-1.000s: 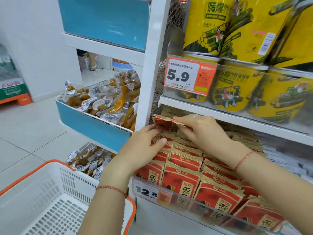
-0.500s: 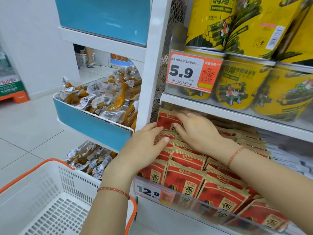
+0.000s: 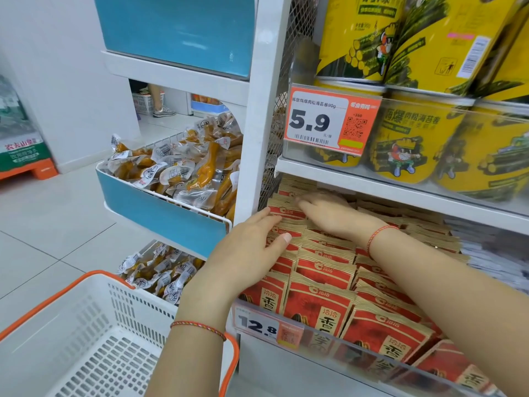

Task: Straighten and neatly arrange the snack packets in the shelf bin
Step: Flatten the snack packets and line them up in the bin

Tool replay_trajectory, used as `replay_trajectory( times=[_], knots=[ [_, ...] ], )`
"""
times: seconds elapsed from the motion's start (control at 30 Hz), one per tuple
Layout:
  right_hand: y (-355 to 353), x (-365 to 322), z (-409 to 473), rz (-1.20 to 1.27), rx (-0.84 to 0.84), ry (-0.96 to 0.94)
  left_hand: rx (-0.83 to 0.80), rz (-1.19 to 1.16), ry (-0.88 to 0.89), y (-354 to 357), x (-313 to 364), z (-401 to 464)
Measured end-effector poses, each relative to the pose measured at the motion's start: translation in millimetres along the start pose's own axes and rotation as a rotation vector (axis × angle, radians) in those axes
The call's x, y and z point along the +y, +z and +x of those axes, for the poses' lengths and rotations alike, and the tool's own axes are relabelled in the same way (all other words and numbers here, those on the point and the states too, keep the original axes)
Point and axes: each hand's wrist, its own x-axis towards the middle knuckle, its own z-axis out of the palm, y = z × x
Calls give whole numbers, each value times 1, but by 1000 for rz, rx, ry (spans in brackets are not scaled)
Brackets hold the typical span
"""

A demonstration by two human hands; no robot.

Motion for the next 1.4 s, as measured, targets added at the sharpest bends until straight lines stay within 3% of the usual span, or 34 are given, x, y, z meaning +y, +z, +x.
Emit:
replay_trajectory(
  times=[0.2,0.33,0.53,0.6,0.8,0.93,1.07,1.2,1.3,1.4],
  knots=[
    [-3,5,5,141,20,60,-5,3,-6,0,0,1],
    [-5,0,8,83,33,107,-4,2,-8,1,0,0],
    [-3,-20,-22,-44,263,-51,-4,18,3,-2,1,-1],
    [-3,-25,-37,-96,306,-119,53,-1,10,-4,2,-3],
    [-13,-31,-72,-80,417,-256,425,-214,45,-17,3,-10],
    [-30,-34,-85,39,532,-307,493,-313,24,-19,0,-14],
    [-54,-35,-94,308,824,-362,477,-327,31,-14,0,-18],
    [-75,-40,-105,555,988,-389,470,-462,96,-13,9,-20],
    [-79,-45,-113,716,991,-407,371,-676,181,-19,23,-22],
    [-68,-42,-111,885,865,-357,289,-825,175,-22,31,-22]
  ],
)
